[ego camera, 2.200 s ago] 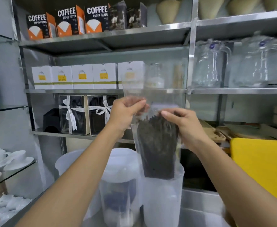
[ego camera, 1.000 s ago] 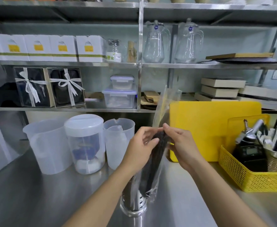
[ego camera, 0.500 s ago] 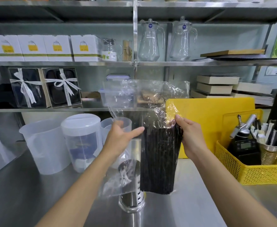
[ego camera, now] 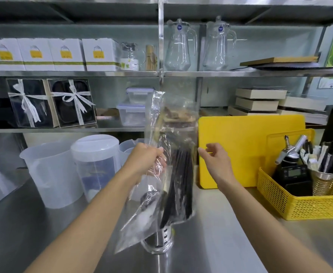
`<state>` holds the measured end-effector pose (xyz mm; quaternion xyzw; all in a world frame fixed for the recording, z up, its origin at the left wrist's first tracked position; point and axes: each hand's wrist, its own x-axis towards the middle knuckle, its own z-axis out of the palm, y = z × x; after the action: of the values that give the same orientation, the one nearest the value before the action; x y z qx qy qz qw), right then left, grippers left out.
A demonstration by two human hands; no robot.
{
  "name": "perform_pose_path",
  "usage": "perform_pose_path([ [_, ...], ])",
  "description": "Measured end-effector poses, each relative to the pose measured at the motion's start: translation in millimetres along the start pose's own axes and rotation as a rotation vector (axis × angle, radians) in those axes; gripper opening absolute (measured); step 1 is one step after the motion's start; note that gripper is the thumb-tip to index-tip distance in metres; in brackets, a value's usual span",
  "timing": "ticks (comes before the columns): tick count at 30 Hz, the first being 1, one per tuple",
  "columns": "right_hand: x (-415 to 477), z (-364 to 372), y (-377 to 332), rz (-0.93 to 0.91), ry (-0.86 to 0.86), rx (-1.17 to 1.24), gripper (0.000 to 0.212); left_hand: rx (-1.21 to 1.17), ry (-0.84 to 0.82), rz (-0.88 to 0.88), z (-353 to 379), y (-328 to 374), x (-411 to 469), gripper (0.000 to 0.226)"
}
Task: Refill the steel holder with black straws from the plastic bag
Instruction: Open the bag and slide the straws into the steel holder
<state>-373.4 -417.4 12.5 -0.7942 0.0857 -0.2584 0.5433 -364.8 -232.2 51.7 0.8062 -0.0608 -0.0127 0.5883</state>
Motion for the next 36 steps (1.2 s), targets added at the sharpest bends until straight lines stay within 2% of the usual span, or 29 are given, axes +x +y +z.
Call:
perform_pose_path([
  [2, -7.7, 1.0, -8.6, -0.098, -0.090, 0.026, 0.034, -0.144, 0.053, -0.032, 2.2, 7.3, 4.3, 0.018],
  [4, -16.2, 1.8, -21.2, -0.149, -0.255, 0.087, 0.038, -0.265, 0.098, -0.072, 5.2, 14.2, 7.3, 0.010],
  [7, -27.4, 1.4, -39.2, -0.139, -0.597, 0.095, 0.074, -0.405, 0.170, -0.104, 11.5, 20.5, 12.8, 0.007],
  [9, -33.9, 3.7, -45.6, -0.129, -0.718, 0.015, 0.095, -0.486, 0.183, -0.126, 14.4, 20.7, 17.3, 0.011],
  [11, -36.9, 9.7, -44.6, -0.155, -0.668, -0.104, 0.107, -0.543, 0.168, -0.149, 17.4, 21.5, 17.1, 0.014],
  [12, -36.7, 13.7, -41.7, -0.167, -0.602, -0.149, 0.104, -0.564, 0.149, -0.160, 19.1, 21.9, 15.7, 0.015],
  [13, -34.7, 17.3, -37.5, -0.175, -0.518, -0.160, 0.093, -0.574, 0.120, -0.165, 20.7, 22.4, 13.8, 0.017],
  [15, -28.2, 21.2, -28.0, -0.182, -0.353, -0.116, 0.055, -0.534, 0.033, -0.129, 22.4, 22.4, 9.8, 0.026],
  [17, -20.2, 18.4, -18.5, -0.165, -0.275, -0.055, 0.029, -0.434, -0.072, -0.028, 19.7, 21.2, 5.2, 0.042],
  [19, -13.5, 9.2, -14.1, -0.148, -0.279, 0.010, 0.030, -0.347, -0.110, 0.120, 13.0, 17.9, 1.9, 0.057],
  [21, -9.2, -2.3, -14.9, -0.131, -0.331, 0.061, 0.031, -0.213, 0.024, 0.283, 4.8, 12.8, 1.6, 0.064],
  [23, -5.6, -13.3, -16.7, -0.143, -0.410, 0.082, 0.028, 0.094, 0.274, 0.468, -3.8, 7.8, 3.3, 0.079],
  [25, -2.3, -21.7, -18.3, -0.173, -0.482, 0.101, 0.023, 0.445, 0.450, 0.648, -9.1, 8.9, 1.8, 0.101],
  [28, 2.4, -27.9, -20.4, -0.204, -0.555, 0.116, 0.021, 0.787, 0.582, 0.998, -11.7, 17.8, 3.4, 0.121],
  [30, 3.6, -29.0, -22.1, -0.224, -0.591, 0.104, 0.021, 0.982, 0.596, 1.129, -9.5, 24.9, 2.2, 0.126],
  [32, 3.5, -28.7, -23.7, -0.237, -0.629, 0.103, 0.015, 1.246, 0.550, 1.184, -4.7, 30.1, 0.5, 0.113],
  [33, 3.0, -28.3, -24.7, -0.245, -0.640, 0.098, 0.014, 1.356, 0.510, 1.222, -0.8, 30.0, 1.7, 0.095],
  [35, 2.6, -27.1, -25.2, -0.261, -0.646, 0.080, 0.015, 1.452, 0.488, 1.292, 5.7, 27.3, 3.2, 0.036],
  [36, 1.5, -26.5, -25.6, -0.267, -0.654, 0.056, 0.016, 1.441, 0.486, 1.274, 7.6, 26.7, 3.8, 0.015],
])
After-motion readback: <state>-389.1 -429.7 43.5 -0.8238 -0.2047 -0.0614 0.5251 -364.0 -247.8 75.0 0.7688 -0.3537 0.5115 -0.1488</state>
